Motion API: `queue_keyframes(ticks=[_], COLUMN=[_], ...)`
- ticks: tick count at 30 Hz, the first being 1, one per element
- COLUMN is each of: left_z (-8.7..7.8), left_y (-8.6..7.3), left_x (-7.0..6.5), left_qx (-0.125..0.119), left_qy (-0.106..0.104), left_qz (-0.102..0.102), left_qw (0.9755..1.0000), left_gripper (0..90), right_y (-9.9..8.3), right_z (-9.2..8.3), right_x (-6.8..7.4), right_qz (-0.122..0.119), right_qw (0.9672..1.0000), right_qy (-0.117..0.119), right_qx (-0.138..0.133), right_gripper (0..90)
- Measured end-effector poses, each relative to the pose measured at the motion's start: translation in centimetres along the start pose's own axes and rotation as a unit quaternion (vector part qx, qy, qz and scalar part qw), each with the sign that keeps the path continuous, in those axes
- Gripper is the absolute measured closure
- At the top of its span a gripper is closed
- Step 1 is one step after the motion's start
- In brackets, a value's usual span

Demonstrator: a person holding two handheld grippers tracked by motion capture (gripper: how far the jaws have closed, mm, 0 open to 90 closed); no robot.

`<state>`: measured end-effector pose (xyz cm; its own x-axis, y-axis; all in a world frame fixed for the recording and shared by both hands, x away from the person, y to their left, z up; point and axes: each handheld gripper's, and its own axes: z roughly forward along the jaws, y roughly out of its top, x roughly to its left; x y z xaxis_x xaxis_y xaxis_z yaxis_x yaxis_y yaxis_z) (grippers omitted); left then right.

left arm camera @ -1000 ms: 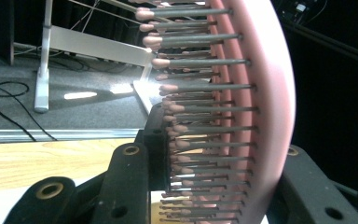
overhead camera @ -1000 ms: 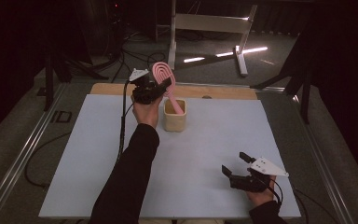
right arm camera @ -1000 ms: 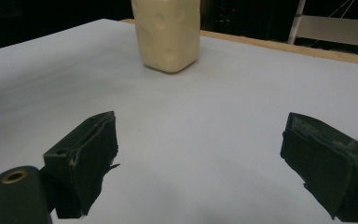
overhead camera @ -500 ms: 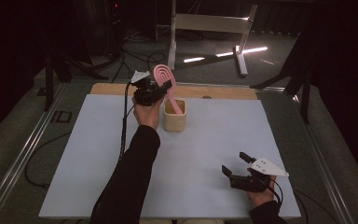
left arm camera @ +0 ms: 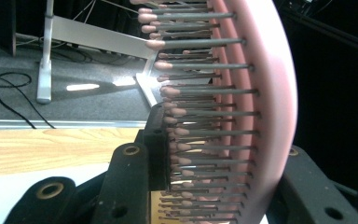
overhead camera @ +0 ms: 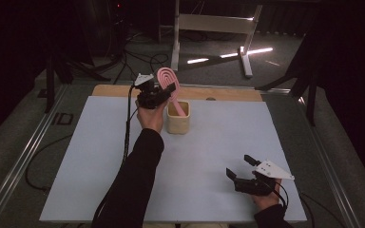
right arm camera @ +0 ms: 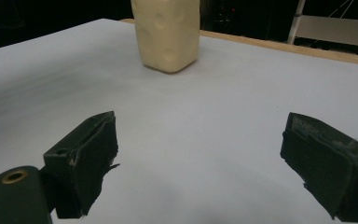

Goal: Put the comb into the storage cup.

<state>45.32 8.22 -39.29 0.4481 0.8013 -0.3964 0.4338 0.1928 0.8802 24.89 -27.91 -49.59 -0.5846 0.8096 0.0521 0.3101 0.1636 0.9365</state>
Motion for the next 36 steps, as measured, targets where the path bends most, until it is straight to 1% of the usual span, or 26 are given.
queue_keyframes(ticks=[4,8,11,17,24,36], left_z=[0.0,-0.1,-0.1,0.1,0.0,0.2], left_y=[-0.2,-0.4,-0.6,-0.8,-0.9,-1.1], left_x=[0.1,0.4,0.6,0.6,0.6,0.6], left_qx=[0.000,-0.002,-0.003,0.001,0.002,0.005], left_qy=[0.000,-0.001,0.000,0.001,0.001,0.002], left_qz=[-0.001,-0.013,-0.017,-0.016,-0.020,-0.020], left_qw=[1.0000,0.9999,0.9998,0.9999,0.9998,0.9998], left_gripper=[64.9,64.9,64.9,64.9,64.9,64.8], right_y=[0.0,0.0,0.0,0.0,0.0,0.0], right_z=[0.0,0.0,0.1,0.1,0.1,0.1], right_x=[0.0,0.1,0.1,0.1,0.1,0.1], right_qz=[0.000,-0.001,-0.001,0.000,0.000,0.000], right_qw=[1.0000,1.0000,1.0000,1.0000,1.0000,1.0000], right_qy=[0.000,0.002,0.001,0.002,0.001,0.003], right_qx=[0.000,0.001,0.003,0.002,0.003,0.002], right_gripper=[10.8,10.8,10.8,10.8,10.8,10.8])
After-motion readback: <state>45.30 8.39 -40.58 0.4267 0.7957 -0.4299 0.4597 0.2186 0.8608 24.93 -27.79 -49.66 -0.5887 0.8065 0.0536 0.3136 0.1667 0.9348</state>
